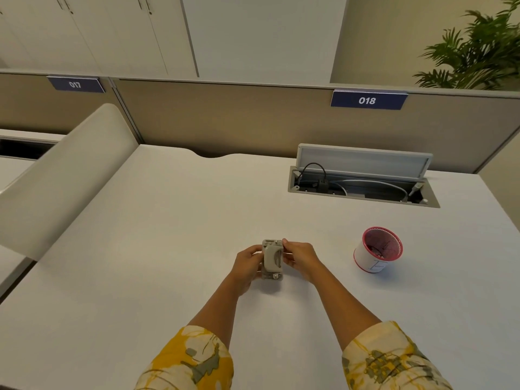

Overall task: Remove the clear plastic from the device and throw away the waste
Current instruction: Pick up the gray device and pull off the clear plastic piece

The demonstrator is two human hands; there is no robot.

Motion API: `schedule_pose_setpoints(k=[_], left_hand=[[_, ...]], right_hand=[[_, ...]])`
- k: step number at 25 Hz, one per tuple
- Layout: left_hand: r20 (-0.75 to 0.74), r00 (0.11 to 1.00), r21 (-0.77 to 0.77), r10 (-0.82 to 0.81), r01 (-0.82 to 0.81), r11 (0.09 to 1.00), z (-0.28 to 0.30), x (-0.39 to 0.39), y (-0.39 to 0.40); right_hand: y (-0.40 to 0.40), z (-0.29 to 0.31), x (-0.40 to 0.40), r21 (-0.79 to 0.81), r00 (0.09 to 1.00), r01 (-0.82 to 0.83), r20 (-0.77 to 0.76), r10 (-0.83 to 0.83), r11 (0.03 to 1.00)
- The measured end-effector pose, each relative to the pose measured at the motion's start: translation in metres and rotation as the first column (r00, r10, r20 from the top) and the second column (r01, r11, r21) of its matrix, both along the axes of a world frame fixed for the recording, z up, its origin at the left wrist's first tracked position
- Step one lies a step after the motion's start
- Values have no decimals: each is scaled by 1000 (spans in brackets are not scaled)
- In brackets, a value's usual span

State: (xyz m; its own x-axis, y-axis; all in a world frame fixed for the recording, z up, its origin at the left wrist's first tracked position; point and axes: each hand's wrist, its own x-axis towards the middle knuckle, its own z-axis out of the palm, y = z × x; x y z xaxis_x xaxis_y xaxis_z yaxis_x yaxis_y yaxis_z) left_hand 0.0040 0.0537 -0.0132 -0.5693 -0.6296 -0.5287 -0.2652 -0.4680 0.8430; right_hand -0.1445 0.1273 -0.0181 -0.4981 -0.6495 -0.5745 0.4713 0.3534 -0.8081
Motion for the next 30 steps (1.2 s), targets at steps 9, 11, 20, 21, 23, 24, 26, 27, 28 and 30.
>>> schedule_pose_setpoints(k=[9, 11, 20, 21, 23, 24, 26, 27, 28, 30], left_hand=[[-28, 999, 20, -16, 17, 1000, 1, 5, 6], [-17, 1000, 12, 12, -12, 1000, -1, 5, 7], [-29, 985, 97, 170, -167, 981, 7, 3, 4], [-33, 984, 119, 175, -170, 978, 11, 1, 6], [-41, 984, 145, 176, -168, 975, 16, -1, 9], [-40, 983, 154, 177, -169, 974, 18, -2, 10], [-33, 982, 193, 187, -177, 965, 19, -3, 10], [-29, 981, 225, 194, -183, 957, 19, -3, 10], [-23, 979, 253, 201, -189, 949, 19, -3, 10], [-19, 979, 276, 201, -188, 943, 20, -2, 10]], right_hand=[[7, -1, 9, 59, 999, 50, 4, -50, 997], [6, -1, 14, 53, 986, 44, -166, -34, 998], [11, 5, 48, -108, 832, -183, -547, 95, 977], [11, 5, 52, -121, 823, -184, -561, 86, 975], [10, 6, 57, -177, 819, -177, -572, 45, 968], [10, 7, 58, -200, 814, -180, -580, 32, 963], [11, 9, 59, -208, 792, -182, -611, 18, 961], [11, 9, 60, -201, 778, -178, -629, 13, 963], [13, 10, 60, -195, 764, -178, -645, 10, 965], [16, 9, 62, -188, 732, -197, -681, 17, 962]])
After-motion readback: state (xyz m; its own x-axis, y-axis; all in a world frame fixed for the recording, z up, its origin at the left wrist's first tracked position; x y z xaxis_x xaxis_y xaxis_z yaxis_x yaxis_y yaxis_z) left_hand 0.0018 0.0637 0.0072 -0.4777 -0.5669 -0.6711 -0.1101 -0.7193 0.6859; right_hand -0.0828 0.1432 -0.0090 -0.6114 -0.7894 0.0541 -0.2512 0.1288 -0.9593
